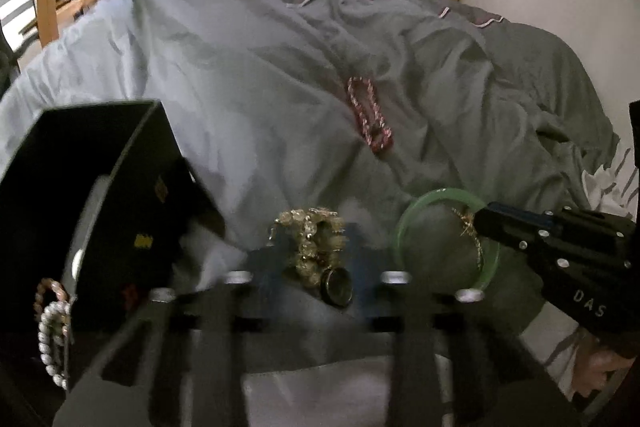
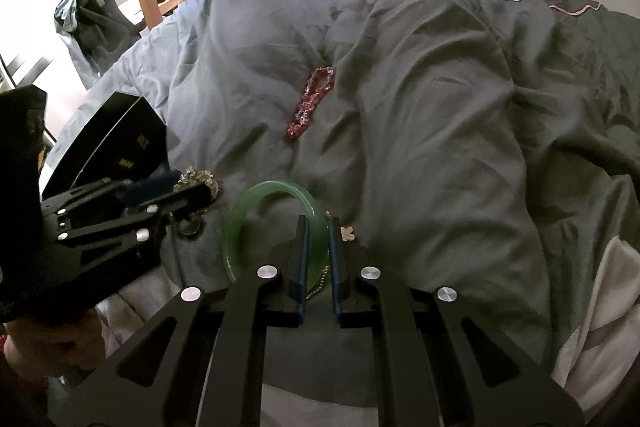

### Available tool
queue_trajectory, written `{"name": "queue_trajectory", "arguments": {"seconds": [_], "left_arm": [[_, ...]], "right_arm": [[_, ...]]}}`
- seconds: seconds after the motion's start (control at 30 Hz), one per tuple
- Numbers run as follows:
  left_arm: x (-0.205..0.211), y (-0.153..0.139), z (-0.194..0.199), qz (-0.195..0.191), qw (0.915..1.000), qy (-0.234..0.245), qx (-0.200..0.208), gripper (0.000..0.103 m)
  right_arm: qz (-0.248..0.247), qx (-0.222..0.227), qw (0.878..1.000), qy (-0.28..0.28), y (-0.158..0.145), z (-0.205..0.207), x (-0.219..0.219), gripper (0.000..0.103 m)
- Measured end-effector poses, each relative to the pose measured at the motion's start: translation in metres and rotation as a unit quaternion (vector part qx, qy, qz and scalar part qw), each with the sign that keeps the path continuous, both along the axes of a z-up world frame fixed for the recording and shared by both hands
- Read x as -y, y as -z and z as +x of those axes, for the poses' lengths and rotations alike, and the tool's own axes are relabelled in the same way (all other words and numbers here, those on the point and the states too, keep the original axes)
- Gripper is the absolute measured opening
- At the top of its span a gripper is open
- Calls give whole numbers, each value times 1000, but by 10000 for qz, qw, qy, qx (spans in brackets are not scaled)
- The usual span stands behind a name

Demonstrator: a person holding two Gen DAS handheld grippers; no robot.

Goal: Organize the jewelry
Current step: 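Lower gold bracelet into box with left tool while right drops jade bangle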

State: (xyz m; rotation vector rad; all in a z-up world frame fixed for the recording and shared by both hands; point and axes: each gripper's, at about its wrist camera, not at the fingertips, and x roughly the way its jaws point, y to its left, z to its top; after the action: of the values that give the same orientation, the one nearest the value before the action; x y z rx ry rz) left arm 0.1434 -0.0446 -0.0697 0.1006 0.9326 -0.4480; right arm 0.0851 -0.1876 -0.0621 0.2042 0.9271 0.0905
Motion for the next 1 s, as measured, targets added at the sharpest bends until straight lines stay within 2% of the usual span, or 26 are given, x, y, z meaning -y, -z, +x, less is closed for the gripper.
{"name": "queue_trajectory", "arguments": {"seconds": [0.07,0.3,0.57,0.7,1.0], "left_arm": [[-3,-3,1,-74,10000,-37,28,8],[-8,-30,-4,-454,9982,-47,379,8],[-17,-50,-6,-787,9955,-132,502,8],[-19,-62,-12,-884,9942,-103,606,8],[-23,-82,-26,-942,9926,-66,760,8]], "right_arm": [[7,2,10000,0,0,-1,0,10],[35,126,9999,26,-4,-2,2,10],[82,764,9970,125,-28,-11,3,11],[85,971,9951,174,-38,-14,4,11],[-4,1072,9941,188,-50,-18,1,11]]}}
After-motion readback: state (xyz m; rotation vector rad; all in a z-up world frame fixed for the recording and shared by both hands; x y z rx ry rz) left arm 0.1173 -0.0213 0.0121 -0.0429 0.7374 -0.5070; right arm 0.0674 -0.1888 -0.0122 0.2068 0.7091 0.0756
